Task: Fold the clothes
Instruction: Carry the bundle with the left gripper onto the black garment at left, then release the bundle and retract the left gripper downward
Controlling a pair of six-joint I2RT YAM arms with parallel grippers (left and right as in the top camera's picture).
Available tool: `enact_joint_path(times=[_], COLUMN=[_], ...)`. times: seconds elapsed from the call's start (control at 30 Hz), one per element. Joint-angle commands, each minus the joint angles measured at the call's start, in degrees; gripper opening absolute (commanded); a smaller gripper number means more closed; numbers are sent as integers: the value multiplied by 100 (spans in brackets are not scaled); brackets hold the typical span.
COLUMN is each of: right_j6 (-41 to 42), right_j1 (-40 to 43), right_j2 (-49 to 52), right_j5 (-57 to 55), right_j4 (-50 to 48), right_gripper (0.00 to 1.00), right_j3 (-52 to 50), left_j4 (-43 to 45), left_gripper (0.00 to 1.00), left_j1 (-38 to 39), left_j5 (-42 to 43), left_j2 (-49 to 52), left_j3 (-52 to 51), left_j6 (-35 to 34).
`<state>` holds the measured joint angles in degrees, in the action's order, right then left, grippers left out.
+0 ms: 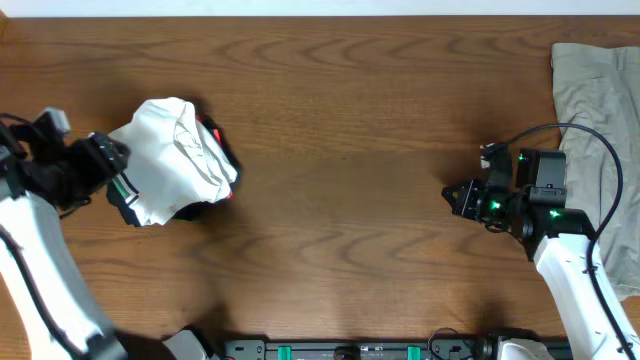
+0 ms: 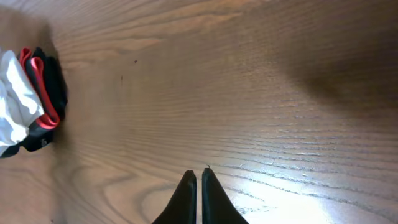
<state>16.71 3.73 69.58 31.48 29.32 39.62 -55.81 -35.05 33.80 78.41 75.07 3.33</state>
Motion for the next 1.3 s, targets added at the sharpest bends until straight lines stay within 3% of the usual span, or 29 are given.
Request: enact_joint_path(times=[0.0, 0.17, 0.23, 0.4, 0.57, 0.67, 0.7, 0.73, 1.27], right_j6=[-313, -876, -1010, -1362, -1469, -1467, -1467, -1467, -1213], right_j1=[37, 33, 33, 33, 31, 31, 31, 33, 33], right_j2=[4, -184, -420, -1106, -1749, -2076, -2138, -2205, -2393], right_j5=[236, 651, 651, 647, 651, 649, 649, 649, 656], right_j4=[0, 13, 2, -17, -15, 72, 74, 76, 262], right_gripper=[6, 8, 9, 15, 24, 43, 59, 99, 99], right_j3=[103, 413, 625, 1115, 1303, 1303, 1303, 1303, 1300], left_j4=[-361, -850, -863, -890, -1134, -1300, -1362, -1429, -1749], left_gripper=[80, 80, 80, 81, 100, 98, 98, 98, 98], left_j1=[533, 2065, 2817, 4107, 4461, 4461, 4461, 4461, 4461], left_j5=[758, 662, 94, -1711, -3005, -3005, -3005, -3005, -2999], left_j2=[-503, -1222, -1609, -2603, -3410, -3670, -3711, -3740, -3735], left_j3=[61, 61, 61, 61, 59, 57, 57, 55, 55], left_j6=[793, 1784, 1873, 1495, 695, 684, 684, 686, 684])
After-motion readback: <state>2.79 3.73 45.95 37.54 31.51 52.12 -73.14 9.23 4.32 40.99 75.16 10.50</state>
